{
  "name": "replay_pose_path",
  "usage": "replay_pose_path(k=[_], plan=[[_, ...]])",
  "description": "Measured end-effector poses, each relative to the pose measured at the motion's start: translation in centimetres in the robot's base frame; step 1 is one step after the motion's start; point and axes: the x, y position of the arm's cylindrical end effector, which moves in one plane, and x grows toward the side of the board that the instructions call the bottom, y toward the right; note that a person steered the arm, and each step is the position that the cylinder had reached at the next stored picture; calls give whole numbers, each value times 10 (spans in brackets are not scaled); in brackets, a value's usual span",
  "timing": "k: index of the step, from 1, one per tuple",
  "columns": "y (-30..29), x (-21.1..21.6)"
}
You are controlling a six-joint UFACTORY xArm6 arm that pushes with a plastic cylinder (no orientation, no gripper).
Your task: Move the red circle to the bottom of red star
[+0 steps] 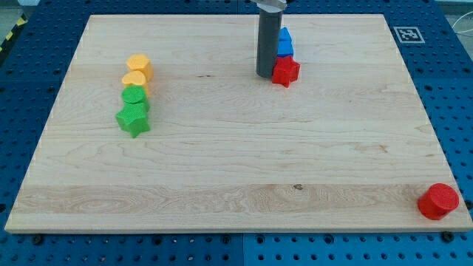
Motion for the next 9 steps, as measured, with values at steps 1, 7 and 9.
replay_pose_path(k=[1, 7, 9], plan=[[0, 0], [283, 234], [258, 261]])
